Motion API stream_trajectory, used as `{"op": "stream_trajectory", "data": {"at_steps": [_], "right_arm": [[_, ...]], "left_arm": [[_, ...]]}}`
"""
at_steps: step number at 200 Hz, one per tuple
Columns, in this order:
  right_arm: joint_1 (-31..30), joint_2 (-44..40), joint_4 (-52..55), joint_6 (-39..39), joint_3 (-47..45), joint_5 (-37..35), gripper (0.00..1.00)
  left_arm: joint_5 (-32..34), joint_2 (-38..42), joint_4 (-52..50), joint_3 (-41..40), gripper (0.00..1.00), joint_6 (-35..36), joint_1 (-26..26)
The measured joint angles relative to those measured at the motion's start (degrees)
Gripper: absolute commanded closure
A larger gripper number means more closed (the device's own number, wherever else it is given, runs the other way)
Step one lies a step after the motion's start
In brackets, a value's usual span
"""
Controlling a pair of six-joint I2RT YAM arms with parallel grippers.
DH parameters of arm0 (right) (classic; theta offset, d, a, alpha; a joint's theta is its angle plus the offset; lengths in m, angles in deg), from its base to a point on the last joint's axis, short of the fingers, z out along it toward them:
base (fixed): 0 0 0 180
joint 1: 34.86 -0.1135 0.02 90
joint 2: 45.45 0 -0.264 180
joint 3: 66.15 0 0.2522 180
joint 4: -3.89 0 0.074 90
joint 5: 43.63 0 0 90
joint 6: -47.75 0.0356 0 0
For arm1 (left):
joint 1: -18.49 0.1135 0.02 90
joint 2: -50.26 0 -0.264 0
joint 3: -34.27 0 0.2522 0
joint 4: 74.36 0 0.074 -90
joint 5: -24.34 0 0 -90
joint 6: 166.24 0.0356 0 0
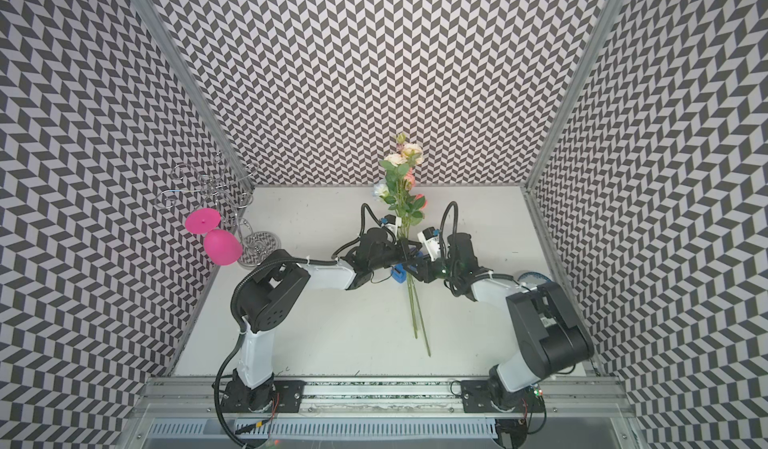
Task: Wrap bouquets with tape
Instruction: Wrap the tape around the bouquet.
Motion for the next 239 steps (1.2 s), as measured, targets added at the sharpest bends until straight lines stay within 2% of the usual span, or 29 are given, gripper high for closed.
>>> {"op": "stream_trajectory", "data": {"at_steps": [58,71,96,116,126,135,143,156,173,201,213,227,239], "right_arm": [[1.75,5.16,-9.22,4.42,-2.25,10.45,0.65],[1.88,5.60,-10.62,4.90,-2.25,11.69,0.71],[1.86,6.16,-12.17,5.38,-2.10,13.77,0.97],[1.88,6.36,-11.45,6.08,-1.88,13.55,1.00],[1.77,6.21,-10.16,5.27,-1.44,12.83,1.00],[1.33,5.64,-8.17,3.96,-0.92,10.84,1.00],[0.72,4.76,-5.81,2.69,-0.59,7.41,1.00],[-0.37,3.41,-2.08,1.05,-0.35,1.62,1.00],[-2.93,0.96,2.67,-0.26,-0.13,-7.74,1.00],[-7.48,-2.08,8.92,-1.07,1.57,-20.44,1.00],[-9.27,-2.14,10.43,-1.38,2.73,-24.79,1.00],[-10.84,-2.14,11.52,-1.75,3.74,-28.79,1.00],[-12.22,-2.14,12.92,-2.23,4.76,-31.76,1.00]], "left_arm": [[-4.15,-0.24,16.81,-5.84,1.00,-6.69,1.51],[-4.74,-0.85,19.37,-6.10,1.00,-7.98,1.62],[-5.11,-1.77,22.84,-6.67,1.00,-9.46,1.88],[-5.31,-2.14,24.33,-7.04,1.00,-9.70,1.99],[-5.25,-2.19,24.44,-7.08,0.87,-9.60,2.10],[-5.01,-2.16,24.06,-7.08,0.69,-9.09,2.25],[-4.66,-2.08,23.50,-7.06,0.57,-8.74,2.36],[-3.67,-1.18,20.35,-6.73,0.46,-8.31,2.34],[-1.90,0.28,12.90,-5.16,0.40,-6.40,2.03],[0.96,1.60,1.68,-1.44,0.42,-2.86,1.33],[1.90,1.60,-1.62,0.09,0.51,-1.55,1.09],[2.97,1.60,-5.18,1.27,0.68,0.00,1.01],[4.52,1.57,-8.85,2.45,0.77,1.16,0.87]]}}
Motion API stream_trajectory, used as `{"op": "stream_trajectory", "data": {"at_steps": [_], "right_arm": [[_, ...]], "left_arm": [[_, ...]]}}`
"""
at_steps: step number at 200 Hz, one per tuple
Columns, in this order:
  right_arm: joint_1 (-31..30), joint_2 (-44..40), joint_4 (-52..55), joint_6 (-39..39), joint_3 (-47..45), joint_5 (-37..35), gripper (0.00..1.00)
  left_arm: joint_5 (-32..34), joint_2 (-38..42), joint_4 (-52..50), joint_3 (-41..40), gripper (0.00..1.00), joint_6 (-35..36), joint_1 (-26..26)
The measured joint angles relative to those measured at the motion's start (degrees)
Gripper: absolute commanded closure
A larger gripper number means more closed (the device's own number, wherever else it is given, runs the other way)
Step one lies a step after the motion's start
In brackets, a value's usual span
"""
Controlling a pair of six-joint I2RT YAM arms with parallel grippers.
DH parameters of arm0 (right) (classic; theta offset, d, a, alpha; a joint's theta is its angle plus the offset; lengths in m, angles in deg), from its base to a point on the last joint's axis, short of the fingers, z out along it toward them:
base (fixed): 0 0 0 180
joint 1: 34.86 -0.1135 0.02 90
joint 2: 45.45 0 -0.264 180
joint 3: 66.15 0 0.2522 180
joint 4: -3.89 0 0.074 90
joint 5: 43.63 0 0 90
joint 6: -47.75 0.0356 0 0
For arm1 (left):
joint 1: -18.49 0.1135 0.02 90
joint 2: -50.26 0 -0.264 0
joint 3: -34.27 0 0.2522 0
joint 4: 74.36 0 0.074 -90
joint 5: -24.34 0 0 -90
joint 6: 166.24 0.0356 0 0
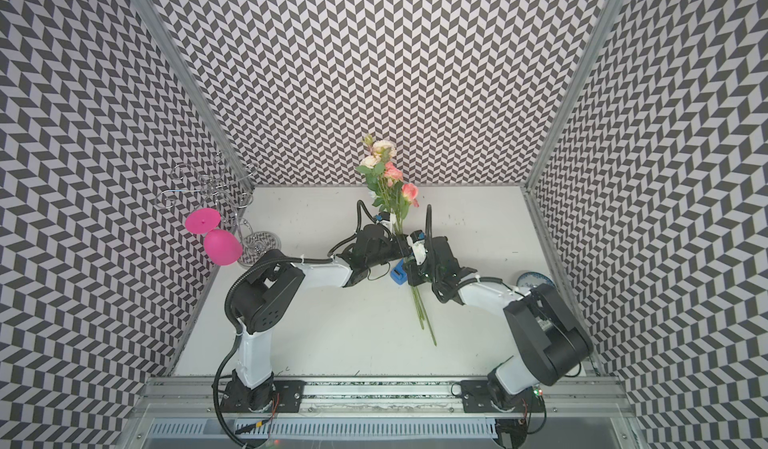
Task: Wrap bouquets with tape
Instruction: Wrap the tape around the bouquet.
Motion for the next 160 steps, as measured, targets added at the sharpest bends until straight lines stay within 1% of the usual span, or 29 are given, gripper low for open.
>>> {"op": "stream_trajectory", "data": {"at_steps": [14,26,31,39,49,56,61,69,91,113,129,160], "right_arm": [[-0.98,0.00,1.18,-0.20,0.85,-2.47,1.00],[-1.22,0.02,1.46,-0.22,0.94,-3.56,1.00],[-1.27,0.02,1.60,-0.22,0.94,-3.80,0.98],[-1.27,0.02,1.73,-0.33,0.94,-3.76,0.93],[-1.22,0.02,1.70,-0.46,0.90,-3.43,0.78],[-1.01,0.02,1.38,-0.98,0.68,-2.40,0.71],[-0.46,0.02,0.66,-1.36,0.44,-1.05,0.66],[0.74,0.02,-0.83,-1.20,-0.15,1.90,0.62],[5.35,0.02,-5.18,-0.57,-2.67,12.57,0.57],[9.60,0.44,-8.85,0.87,-4.57,22.43,0.56],[10.75,2.05,-12.59,2.38,-5.35,28.72,0.56],[11.89,5.62,-16.83,4.52,-6.40,36.89,0.60]], "left_arm": [[1.31,-0.02,-3.34,1.16,0.92,1.14,-0.02],[1.75,-0.02,-4.61,1.77,1.00,1.27,-0.15],[1.90,-0.02,-4.85,1.92,1.00,1.38,-0.24],[2.25,-0.02,-5.27,2.12,1.00,1.77,-0.39],[2.40,-0.02,-5.55,2.12,1.00,1.92,-0.42],[2.21,-0.02,-5.64,2.12,1.00,1.84,-0.42],[2.01,-0.02,-5.68,2.08,1.00,1.75,-0.42],[1.27,-0.02,-5.18,1.64,1.00,1.40,-0.44],[-1.20,-0.02,-1.31,-0.79,1.00,0.28,-0.39],[-3.69,-0.02,4.07,-3.80,1.00,-0.72,-0.13],[-5.42,-0.02,8.94,-5.79,1.00,-2.03,0.26],[-8.02,-0.02,18.01,-8.15,1.00,-4.79,1.16]]}}
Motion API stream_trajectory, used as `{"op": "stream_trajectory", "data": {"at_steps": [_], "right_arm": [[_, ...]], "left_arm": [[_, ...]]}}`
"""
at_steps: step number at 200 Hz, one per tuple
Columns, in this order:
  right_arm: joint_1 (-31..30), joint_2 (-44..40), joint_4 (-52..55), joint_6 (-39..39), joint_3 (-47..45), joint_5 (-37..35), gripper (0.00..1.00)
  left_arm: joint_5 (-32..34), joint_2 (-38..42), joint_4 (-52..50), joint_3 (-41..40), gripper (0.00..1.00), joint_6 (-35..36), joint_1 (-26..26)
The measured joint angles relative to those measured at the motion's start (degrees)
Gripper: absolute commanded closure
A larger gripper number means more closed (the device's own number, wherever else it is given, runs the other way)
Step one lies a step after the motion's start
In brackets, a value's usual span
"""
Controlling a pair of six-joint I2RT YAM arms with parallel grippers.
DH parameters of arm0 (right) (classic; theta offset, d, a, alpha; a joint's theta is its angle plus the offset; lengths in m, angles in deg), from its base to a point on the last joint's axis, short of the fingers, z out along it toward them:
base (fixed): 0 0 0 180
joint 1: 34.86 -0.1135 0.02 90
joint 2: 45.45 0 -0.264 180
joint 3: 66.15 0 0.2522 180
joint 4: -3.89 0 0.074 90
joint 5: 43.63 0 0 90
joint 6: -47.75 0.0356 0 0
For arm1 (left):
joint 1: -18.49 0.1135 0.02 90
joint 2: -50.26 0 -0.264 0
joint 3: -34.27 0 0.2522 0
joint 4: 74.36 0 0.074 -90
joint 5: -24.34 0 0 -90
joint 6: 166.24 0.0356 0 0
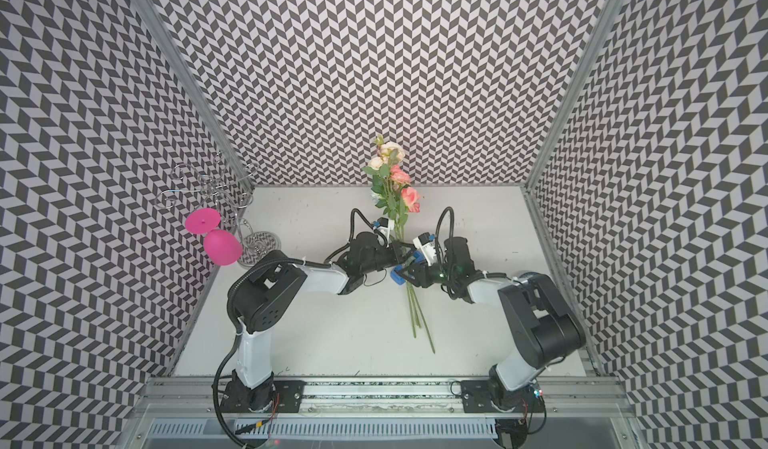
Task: Wrap bouquets with tape
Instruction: Wrap the tape around the bouquet.
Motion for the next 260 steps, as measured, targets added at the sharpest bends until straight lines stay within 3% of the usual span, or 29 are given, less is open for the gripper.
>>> {"op": "stream_trajectory", "data": {"at_steps": [18,48,67,94,111,130,152,172,200,215,228,260], "right_arm": [[0.96,1.55,-2.16,1.29,-0.52,3.58,0.67],[1.95,2.82,-5.51,2.99,-0.55,7.89,0.95],[1.97,2.78,-5.66,2.97,-0.55,7.91,1.00],[0.59,0.96,-0.33,0.15,0.24,1.09,1.00],[-1.46,-1.46,4.31,-1.29,0.37,-7.41,1.00],[-4.39,-4.39,8.83,-2.05,0.42,-17.46,1.00],[-8.96,-6.64,13.77,-3.41,2.25,-28.57,1.00],[-12.33,-6.62,17.25,-5.14,5.42,-35.98,1.00],[-14.01,-6.64,18.45,-6.49,6.95,-41.75,1.00],[-14.27,-6.58,18.60,-5.97,6.91,-42.66,0.98],[-14.34,-6.58,18.56,-5.77,6.88,-42.62,0.91],[-12.66,-6.93,15.04,-6.73,5.11,-36.94,0.60]], "left_arm": [[-1.20,-0.15,5.99,-1.11,1.00,-2.60,0.63],[-2.12,-2.05,12.87,-1.84,1.00,-5.35,1.11],[-2.45,-2.25,14.19,-2.23,1.00,-6.29,1.31],[-2.10,-2.08,13.03,-2.34,0.57,-5.51,1.33],[-0.63,-0.81,7.78,-1.70,0.43,-2.99,1.25],[1.88,1.05,-1.11,0.68,0.41,-0.66,0.92],[4.15,1.77,-9.75,4.50,0.46,2.01,0.57],[5.46,1.77,-14.99,6.71,0.61,3.91,0.37],[7.67,1.53,-21.24,9.46,1.00,6.60,0.02],[7.78,1.36,-22.32,10.12,1.00,5.27,0.02],[7.80,1.36,-22.40,10.12,1.00,5.18,0.02],[7.61,1.38,-21.38,9.16,1.00,5.64,-0.07]]}}
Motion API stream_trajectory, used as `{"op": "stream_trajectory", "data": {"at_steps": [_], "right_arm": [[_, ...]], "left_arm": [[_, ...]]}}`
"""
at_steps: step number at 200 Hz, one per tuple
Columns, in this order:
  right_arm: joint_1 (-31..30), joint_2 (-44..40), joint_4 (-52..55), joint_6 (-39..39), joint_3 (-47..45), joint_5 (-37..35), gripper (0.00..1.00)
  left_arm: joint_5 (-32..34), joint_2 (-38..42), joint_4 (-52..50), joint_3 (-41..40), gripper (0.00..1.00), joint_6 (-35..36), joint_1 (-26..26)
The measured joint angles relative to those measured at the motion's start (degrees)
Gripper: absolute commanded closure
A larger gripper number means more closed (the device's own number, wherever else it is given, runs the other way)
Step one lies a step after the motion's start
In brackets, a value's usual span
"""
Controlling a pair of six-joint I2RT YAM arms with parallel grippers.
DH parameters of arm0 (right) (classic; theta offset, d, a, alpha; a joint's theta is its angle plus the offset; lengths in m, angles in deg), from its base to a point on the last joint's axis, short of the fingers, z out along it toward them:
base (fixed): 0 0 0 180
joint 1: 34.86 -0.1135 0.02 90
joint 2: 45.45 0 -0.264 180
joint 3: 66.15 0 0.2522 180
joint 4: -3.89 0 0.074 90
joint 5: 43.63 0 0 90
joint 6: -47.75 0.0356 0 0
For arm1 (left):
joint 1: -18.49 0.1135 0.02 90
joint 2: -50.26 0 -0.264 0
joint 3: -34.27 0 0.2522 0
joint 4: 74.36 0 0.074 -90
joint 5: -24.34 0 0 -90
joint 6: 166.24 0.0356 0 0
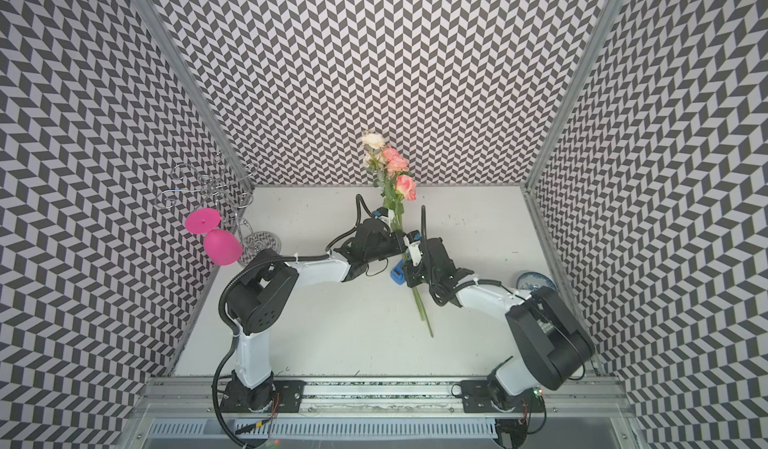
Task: Wrap bouquets with tape
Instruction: Wrap the tape around the bouquet.
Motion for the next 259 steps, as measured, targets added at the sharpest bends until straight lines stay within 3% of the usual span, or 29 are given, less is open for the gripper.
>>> {"op": "stream_trajectory", "data": {"at_steps": [38,102,114,132,149,160,182,198,234,248,259], "right_arm": [[6.97,-1.36,-8.13,2.14,-5.09,16.44,0.55],[12.22,6.27,-20.11,8.50,-5.46,35.52,0.61],[12.33,6.82,-21.31,9.25,-5.46,37.38,0.68],[12.76,7.93,-22.84,10.14,-5.35,40.13,0.86],[13.20,8.79,-23.06,11.37,-5.07,41.22,0.96],[13.29,8.81,-22.08,10.91,-4.76,41.09,0.99],[12.46,7.30,-18.01,8.61,-3.89,37.38,1.00],[11.34,5.09,-13.81,6.58,-3.87,30.75,1.00],[5.86,-0.22,-4.63,3.50,-3.08,13.64,1.00],[3.37,-0.74,-1.92,2.60,-1.64,8.44,1.00],[1.79,-0.74,-0.22,2.03,-0.42,4.90,1.00]], "left_arm": [[-3.45,0.00,8.09,-6.51,1.00,-1.86,-0.13],[-8.90,-0.20,28.59,-12.41,1.00,-7.48,0.72],[-9.64,-0.87,32.13,-13.38,1.00,-8.90,0.92],[-10.43,-2.19,36.44,-14.08,1.00,-10.82,1.18],[-10.93,-3.21,39.47,-14.49,1.00,-11.91,1.33],[-10.93,-3.45,40.39,-14.71,0.99,-12.07,1.36],[-10.91,-3.50,40.79,-14.75,0.56,-12.24,1.57],[-10.67,-3.15,40.13,-14.69,0.41,-11.43,1.66],[-7.48,0.02,29.90,-13.57,0.34,-9.05,1.64],[-6.12,0.59,25.42,-11.85,0.35,-7.82,1.49],[-5.11,0.59,22.08,-10.14,0.41,-6.69,1.27]]}}
